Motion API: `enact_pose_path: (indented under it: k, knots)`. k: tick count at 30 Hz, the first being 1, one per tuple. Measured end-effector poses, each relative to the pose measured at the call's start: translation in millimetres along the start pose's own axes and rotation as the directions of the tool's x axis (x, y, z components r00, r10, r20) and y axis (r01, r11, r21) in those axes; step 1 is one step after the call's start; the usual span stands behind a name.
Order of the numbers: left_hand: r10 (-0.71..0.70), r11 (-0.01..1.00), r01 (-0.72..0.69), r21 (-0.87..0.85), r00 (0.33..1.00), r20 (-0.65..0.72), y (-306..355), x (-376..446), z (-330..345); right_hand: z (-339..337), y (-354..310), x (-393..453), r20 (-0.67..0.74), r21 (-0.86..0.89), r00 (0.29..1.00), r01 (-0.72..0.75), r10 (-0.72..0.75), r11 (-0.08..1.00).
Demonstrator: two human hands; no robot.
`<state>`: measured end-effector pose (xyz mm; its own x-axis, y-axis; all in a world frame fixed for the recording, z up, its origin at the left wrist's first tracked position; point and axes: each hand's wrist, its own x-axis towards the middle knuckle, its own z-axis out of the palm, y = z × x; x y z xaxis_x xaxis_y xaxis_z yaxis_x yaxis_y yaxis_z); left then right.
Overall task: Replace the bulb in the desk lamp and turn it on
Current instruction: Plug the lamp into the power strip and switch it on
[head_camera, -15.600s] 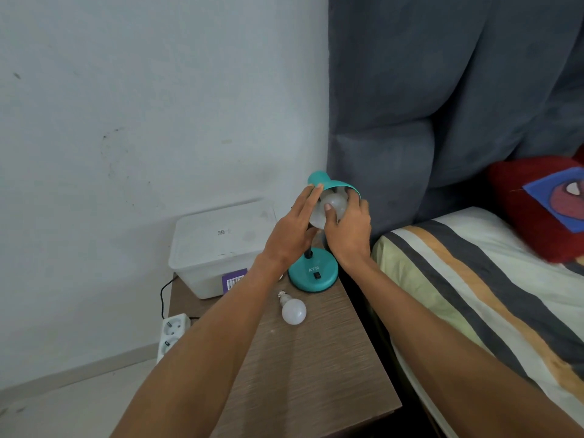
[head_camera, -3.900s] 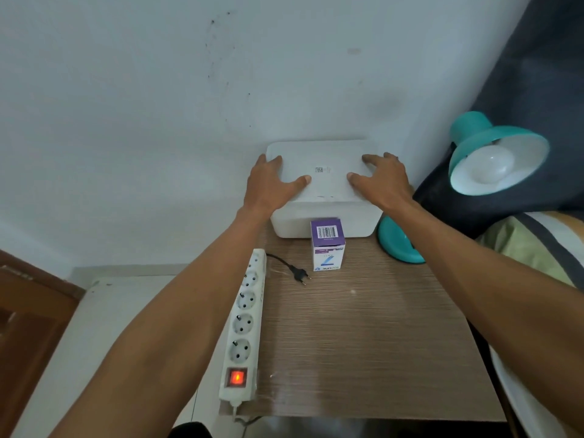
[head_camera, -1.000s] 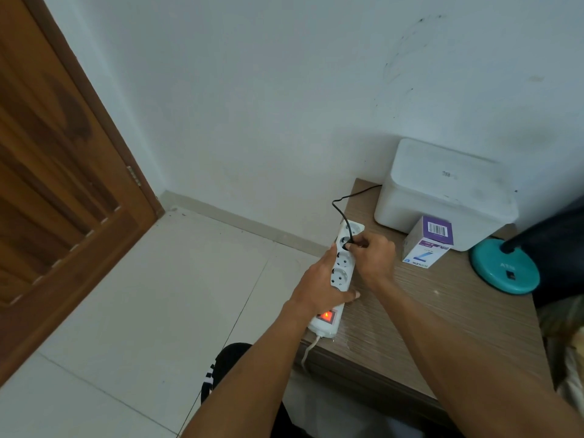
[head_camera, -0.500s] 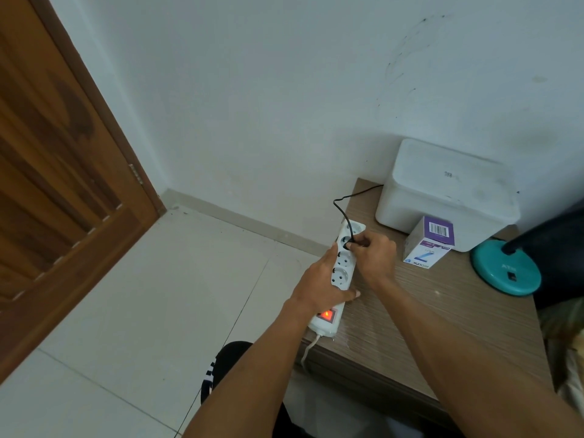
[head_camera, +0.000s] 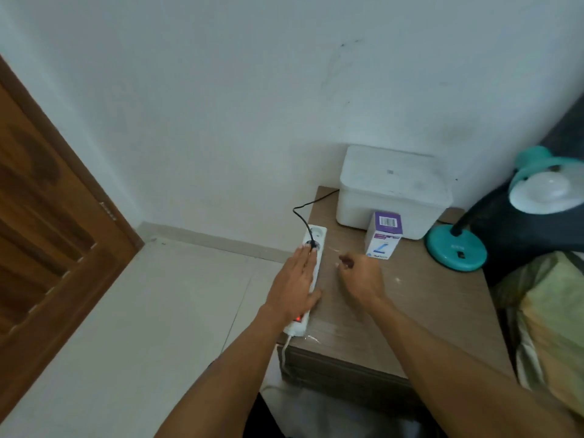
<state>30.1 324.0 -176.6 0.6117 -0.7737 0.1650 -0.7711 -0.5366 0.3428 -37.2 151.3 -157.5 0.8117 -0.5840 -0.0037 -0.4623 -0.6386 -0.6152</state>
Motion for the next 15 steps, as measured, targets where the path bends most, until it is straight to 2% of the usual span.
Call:
enact_pose_path:
  k: [3, 8, 12, 15]
  knots:
    - [0.121, 0.986, -0.122, 0.116, 0.993, 0.015, 24, 4, -1, -21, 39, -18, -0.026, -0.08, 0.998, -0.053, 0.051, 0.995]
    - [0.235, 0.97, -0.24, 0.03, 0.964, 0.126, 86, 20, 16, -61, 106, -45, -0.125, -0.145, 0.984, -0.148, 0.13, 0.978]
    - [0.281, 0.958, -0.288, -0.011, 0.926, 0.251, 138, 48, 44, -95, 160, -57, -0.194, -0.16, 0.971, -0.171, 0.139, 0.972]
    - [0.318, 0.946, -0.324, -0.027, 0.904, 0.285, 169, 76, 69, -116, 195, -52, -0.223, -0.191, 0.963, -0.193, 0.149, 0.962]
